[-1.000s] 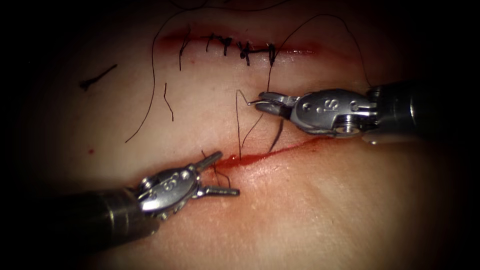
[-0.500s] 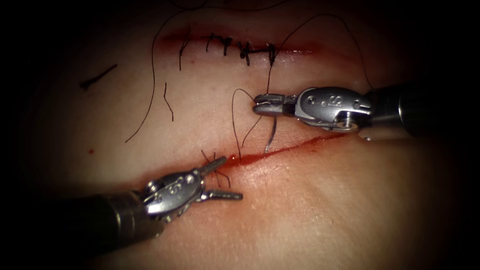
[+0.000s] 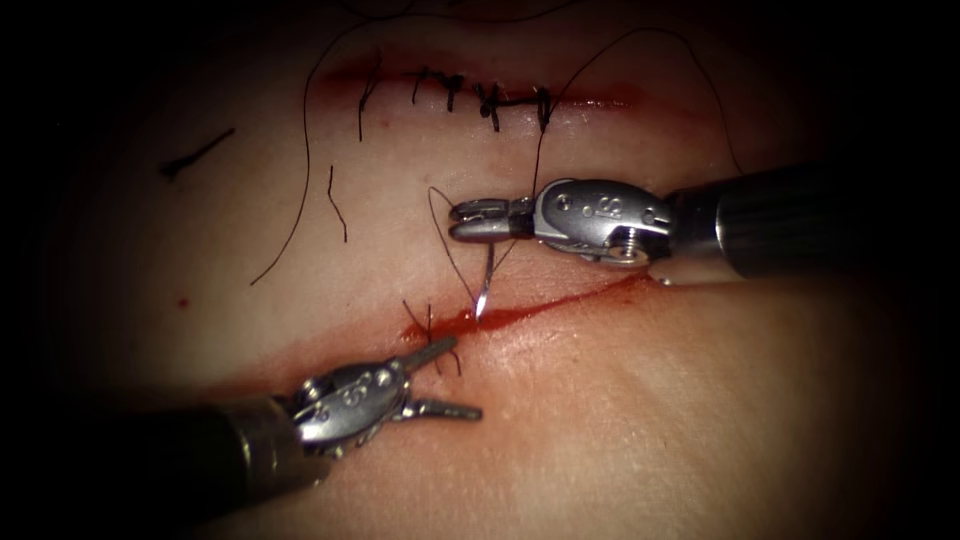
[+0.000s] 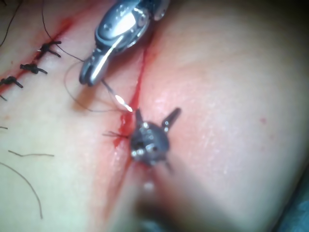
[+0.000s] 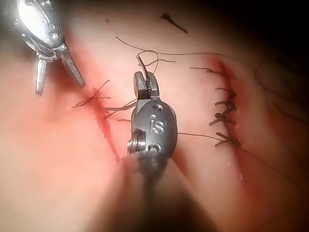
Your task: Wound Closure
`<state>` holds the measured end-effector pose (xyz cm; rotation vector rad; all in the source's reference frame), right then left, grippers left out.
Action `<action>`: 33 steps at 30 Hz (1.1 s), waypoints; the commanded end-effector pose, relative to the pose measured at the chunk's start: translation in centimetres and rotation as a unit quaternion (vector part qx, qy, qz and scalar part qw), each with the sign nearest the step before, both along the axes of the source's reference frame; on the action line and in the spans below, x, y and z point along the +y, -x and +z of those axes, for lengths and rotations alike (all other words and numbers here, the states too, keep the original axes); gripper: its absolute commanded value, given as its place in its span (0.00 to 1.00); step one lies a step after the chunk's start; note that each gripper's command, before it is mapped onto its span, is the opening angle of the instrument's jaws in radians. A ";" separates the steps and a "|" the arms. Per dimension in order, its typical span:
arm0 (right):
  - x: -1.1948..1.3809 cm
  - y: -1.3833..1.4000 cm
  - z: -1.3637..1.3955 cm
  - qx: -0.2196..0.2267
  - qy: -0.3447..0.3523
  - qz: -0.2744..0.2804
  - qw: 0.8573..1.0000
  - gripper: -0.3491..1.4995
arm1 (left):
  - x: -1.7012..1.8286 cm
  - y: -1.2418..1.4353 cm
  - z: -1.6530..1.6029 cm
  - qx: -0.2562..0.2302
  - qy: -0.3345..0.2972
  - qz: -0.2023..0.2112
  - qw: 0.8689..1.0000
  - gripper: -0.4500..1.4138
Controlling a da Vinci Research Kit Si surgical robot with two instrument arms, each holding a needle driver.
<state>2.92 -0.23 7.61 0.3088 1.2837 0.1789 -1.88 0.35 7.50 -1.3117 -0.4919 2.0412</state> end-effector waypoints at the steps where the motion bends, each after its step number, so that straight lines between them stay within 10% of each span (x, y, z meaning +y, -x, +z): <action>1: -0.08 -0.10 0.13 0.004 0.001 -0.012 1.000 0.00 | -0.06 0.06 0.07 -0.001 0.000 0.001 1.000 0.61; 33: -0.10 -0.28 0.26 -0.041 0.081 -0.106 0.990 0.00 | -0.28 0.26 0.31 0.002 -0.008 0.024 1.000 0.55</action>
